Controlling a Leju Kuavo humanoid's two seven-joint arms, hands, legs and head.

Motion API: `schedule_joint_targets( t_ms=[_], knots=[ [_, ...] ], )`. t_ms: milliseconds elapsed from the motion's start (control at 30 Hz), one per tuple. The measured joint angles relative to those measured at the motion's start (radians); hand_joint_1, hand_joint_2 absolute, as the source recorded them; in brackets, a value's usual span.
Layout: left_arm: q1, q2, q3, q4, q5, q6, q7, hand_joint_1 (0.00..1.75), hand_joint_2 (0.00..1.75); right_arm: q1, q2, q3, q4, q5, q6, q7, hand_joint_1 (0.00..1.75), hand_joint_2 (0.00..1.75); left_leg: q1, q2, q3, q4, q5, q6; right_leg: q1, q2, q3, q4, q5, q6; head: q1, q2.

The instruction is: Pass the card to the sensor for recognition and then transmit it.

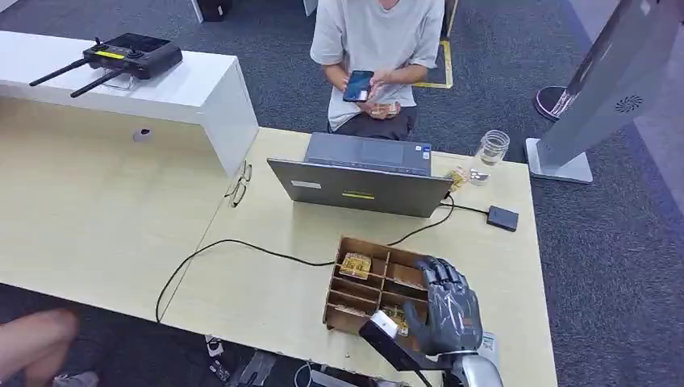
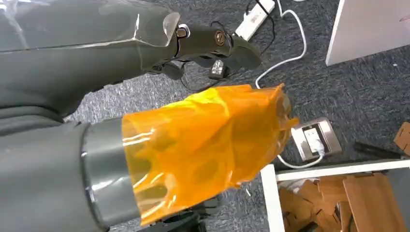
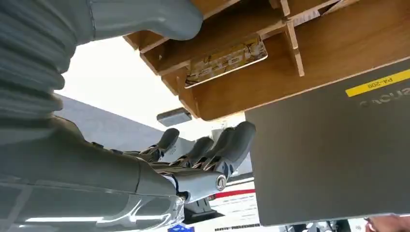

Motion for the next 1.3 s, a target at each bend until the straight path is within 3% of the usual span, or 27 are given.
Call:
schedule_joint_targets(
  t_ms=[500, 567, 600, 633, 667, 933, 1100, 1300],
  knots=[
    [0.0, 0.0, -0.008, -0.003, -0.004, -0.006, 0.003, 0.0, 0.0, -0.022, 0.022, 0.0, 0.053, -0.001, 0.015, 0.003, 0.65, 1.75, 0.0, 0.0, 0.0, 0.0, 0.0, 0.0, 0.0, 0.0, 0.0, 0.0, 0.0, 0.0, 0.0, 0.0],
    [0.0, 0.0, -0.008, -0.003, -0.004, -0.007, 0.003, 0.0, 0.0, -0.024, 0.022, 0.0, 0.059, -0.002, 0.017, 0.003, 0.96, 1.75, 0.0, 0.0, 0.0, 0.0, 0.0, 0.0, 0.0, 0.0, 0.0, 0.0, 0.0, 0.0, 0.0, 0.0],
    [0.0, 0.0, -0.008, -0.003, -0.003, -0.006, 0.003, 0.0, 0.0, -0.025, 0.022, 0.0, 0.062, -0.002, 0.017, 0.003, 0.96, 1.75, 0.0, 0.0, 0.0, 0.0, 0.0, 0.0, 0.0, 0.0, 0.0, 0.0, 0.0, 0.0, 0.0, 0.0],
    [0.0, 0.0, -0.008, -0.003, -0.003, -0.006, 0.003, 0.0, 0.0, -0.026, 0.022, 0.0, 0.064, -0.002, 0.018, 0.003, 1.31, 1.75, 0.0, 0.0, 0.0, 0.0, 0.0, 0.0, 0.0, 0.0, 0.0, 0.0, 0.0, 0.0, 0.0, 0.0],
    [0.0, 0.0, -0.008, -0.003, -0.003, -0.006, 0.003, 0.0, 0.0, -0.026, 0.022, 0.0, 0.066, -0.002, 0.019, 0.003, 1.4, 1.75, 0.0, 0.0, 0.0, 0.0, 0.0, 0.0, 0.0, 0.0, 0.0, 0.0, 0.0, 0.0, 0.0, 0.0],
    [0.0, 0.0, -0.009, -0.003, 0.002, -0.006, 0.003, 0.0, 0.0, -0.042, 0.024, 0.0, 0.076, -0.006, 0.019, 0.003, 1.47, 1.75, 0.0, 0.0, 0.0, 0.0, 0.0, 0.0, 0.0, 0.0, 0.0, 0.0, 0.0, 0.0, 0.0, 0.0],
    [0.0, 0.0, -0.01, -0.003, 0.005, -0.006, 0.003, 0.0, 0.0, -0.045, 0.028, 0.0, 0.077, -0.013, 0.013, 0.003, 1.68, 1.75, 0.0, 0.0, 0.0, 0.0, 0.0, 0.0, 0.0, 0.0, 0.0, 0.0, 0.0, 0.0, 0.0, 0.0],
    [0.0, 0.0, -0.01, -0.003, 0.016, -0.004, 0.001, 0.0, 0.0, -0.041, 0.035, 0.0, 0.083, -0.026, -0.043, -0.023, 1.75, 1.75, 0.0, 0.0, 0.0, 0.0, 0.0, 0.0, 0.0, 0.0, 0.0, 0.0, 0.0, 0.0, 0.0, 0.0]
  ],
)
